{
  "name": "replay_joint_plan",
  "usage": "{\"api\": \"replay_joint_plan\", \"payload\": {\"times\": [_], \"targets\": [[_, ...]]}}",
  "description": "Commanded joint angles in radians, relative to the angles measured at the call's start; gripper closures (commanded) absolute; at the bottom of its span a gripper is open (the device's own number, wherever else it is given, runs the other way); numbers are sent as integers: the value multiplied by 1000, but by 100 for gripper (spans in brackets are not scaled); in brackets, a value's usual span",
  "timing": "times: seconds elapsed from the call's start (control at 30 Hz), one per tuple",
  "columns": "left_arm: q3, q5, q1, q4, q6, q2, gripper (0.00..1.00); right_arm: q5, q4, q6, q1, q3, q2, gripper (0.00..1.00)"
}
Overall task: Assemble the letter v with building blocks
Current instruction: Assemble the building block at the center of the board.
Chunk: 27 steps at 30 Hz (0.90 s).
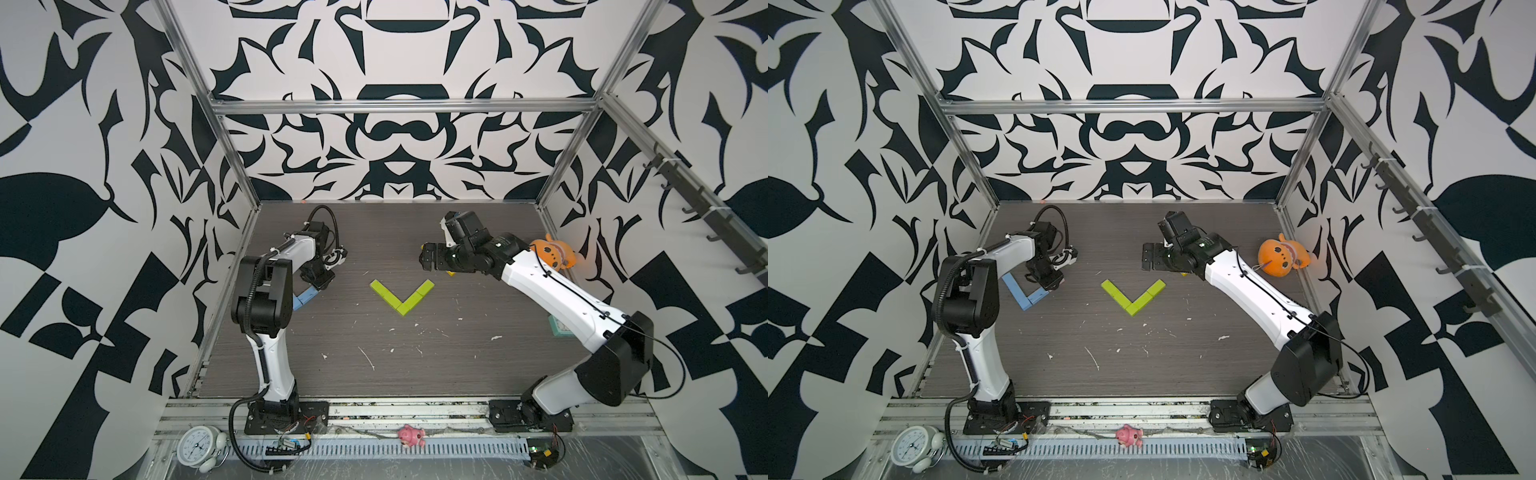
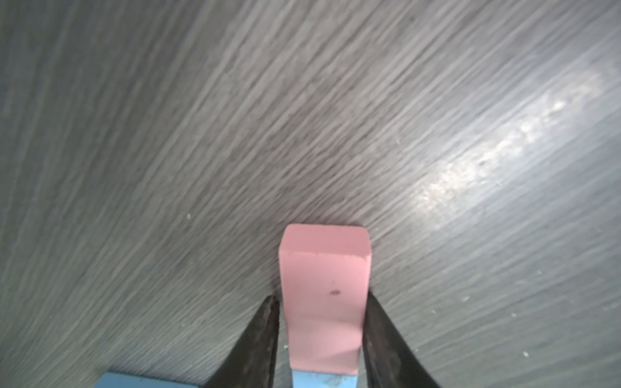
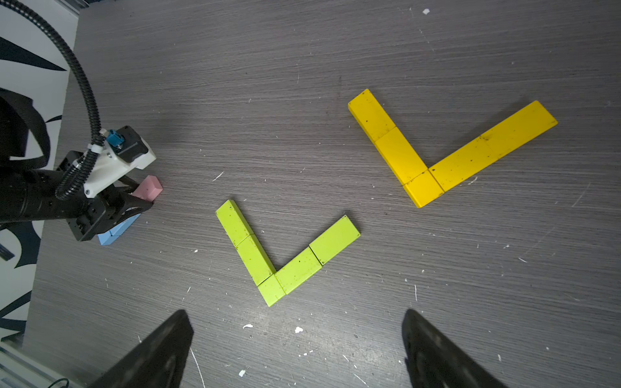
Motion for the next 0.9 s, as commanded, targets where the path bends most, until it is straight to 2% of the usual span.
{"api": "replay_joint_plan", "payload": {"times": [0.0, 0.63, 0.8, 0.87], "targets": [[-11, 4, 6, -43, 9, 13, 55, 18, 2, 9, 6, 26, -18, 1], [29, 20, 5, -45, -39, 3, 40, 19, 6, 12, 10, 24, -13, 1], [42, 29, 5, -43, -57, 1, 34, 14, 12, 11, 11, 19, -15, 1], [45, 33, 5, -43, -63, -2, 28, 9, 14, 11, 11, 17, -15, 1]]}}
